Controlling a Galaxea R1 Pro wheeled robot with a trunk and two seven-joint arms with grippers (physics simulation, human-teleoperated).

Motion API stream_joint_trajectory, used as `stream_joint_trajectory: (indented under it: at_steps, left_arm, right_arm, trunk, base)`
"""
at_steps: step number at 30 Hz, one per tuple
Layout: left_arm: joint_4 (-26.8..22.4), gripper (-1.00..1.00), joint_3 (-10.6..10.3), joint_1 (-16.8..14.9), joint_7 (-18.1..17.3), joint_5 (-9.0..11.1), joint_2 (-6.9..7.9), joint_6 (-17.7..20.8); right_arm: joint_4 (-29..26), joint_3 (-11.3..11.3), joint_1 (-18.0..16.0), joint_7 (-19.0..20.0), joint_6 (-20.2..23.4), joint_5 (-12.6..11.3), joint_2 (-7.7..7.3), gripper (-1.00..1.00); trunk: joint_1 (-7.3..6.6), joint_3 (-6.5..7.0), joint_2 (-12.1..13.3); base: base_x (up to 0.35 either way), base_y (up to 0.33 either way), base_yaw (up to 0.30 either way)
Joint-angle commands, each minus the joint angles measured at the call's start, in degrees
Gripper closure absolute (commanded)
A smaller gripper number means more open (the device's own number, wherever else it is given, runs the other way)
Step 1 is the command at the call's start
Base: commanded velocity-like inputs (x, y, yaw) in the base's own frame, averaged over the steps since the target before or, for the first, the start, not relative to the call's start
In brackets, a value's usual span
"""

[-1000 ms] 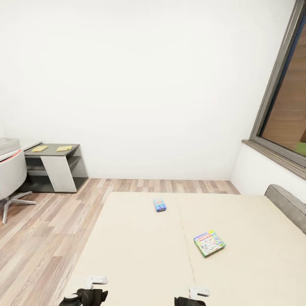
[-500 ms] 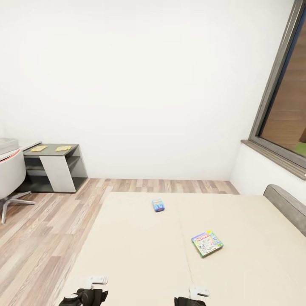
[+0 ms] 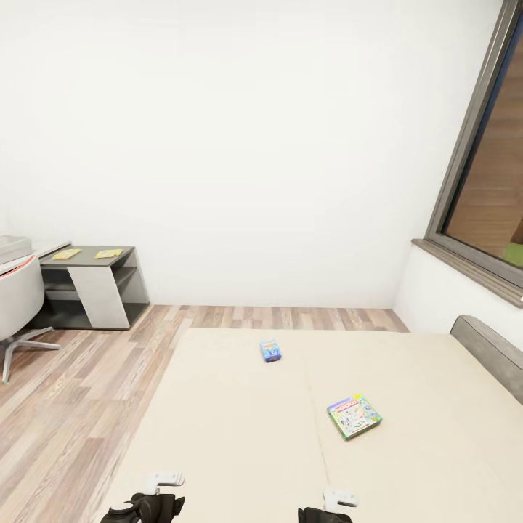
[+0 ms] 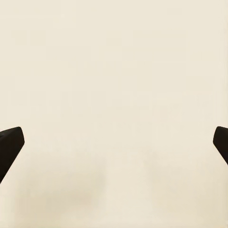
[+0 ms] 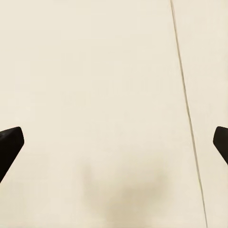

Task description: Put all the toys in the child's room - the three board games (two on the bed and one on the table), the two jigsaw puzzles on the table, and the tennis ball on the table - inside the toy box on the table in the child's room.

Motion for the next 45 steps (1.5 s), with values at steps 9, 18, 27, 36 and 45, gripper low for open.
stream_joint_trajectory:
  at_steps: [9, 18, 27, 36, 45]
  left_arm:
    - [-0.12, -1.0, -0.02, -0.02, -0.2, -0.04, 0.02, 0.36]
    - [-0.12, -1.0, -0.04, -0.02, -0.2, -0.09, 0.02, 0.36]
    - [-0.12, -1.0, -0.06, -0.02, -0.18, -0.06, 0.02, 0.36]
    - [-0.12, -1.0, -0.06, -0.02, -0.18, -0.11, 0.02, 0.36]
    - [-0.12, -1.0, -0.07, -0.02, -0.16, -0.12, 0.02, 0.36]
  right_arm:
    - [-0.13, -0.13, -0.02, -0.14, 0.26, -0.54, 0.06, -1.0]
    - [-0.13, -0.13, -0.02, -0.14, 0.26, -0.54, 0.06, -1.0]
    - [-0.13, -0.15, -0.02, -0.14, 0.26, -0.54, 0.06, -1.0]
    - [-0.13, -0.12, -0.02, -0.14, 0.26, -0.54, 0.08, -1.0]
    - [-0.13, -0.12, -0.02, -0.14, 0.26, -0.54, 0.06, -1.0]
  trunk:
    - [0.03, -0.13, -0.13]
    - [0.03, -0.13, -0.13]
    - [0.03, -0.13, -0.13]
    - [0.03, -0.13, -0.13]
    - [0.03, -0.13, -0.13]
  base:
    - [-0.106, 0.0, 0.0]
    - [-0.022, -0.003, 0.0]
    - [-0.002, -0.118, 0.0]
    - [0.0, -0.08, 0.0]
    - [0.0, -0.25, 0.0]
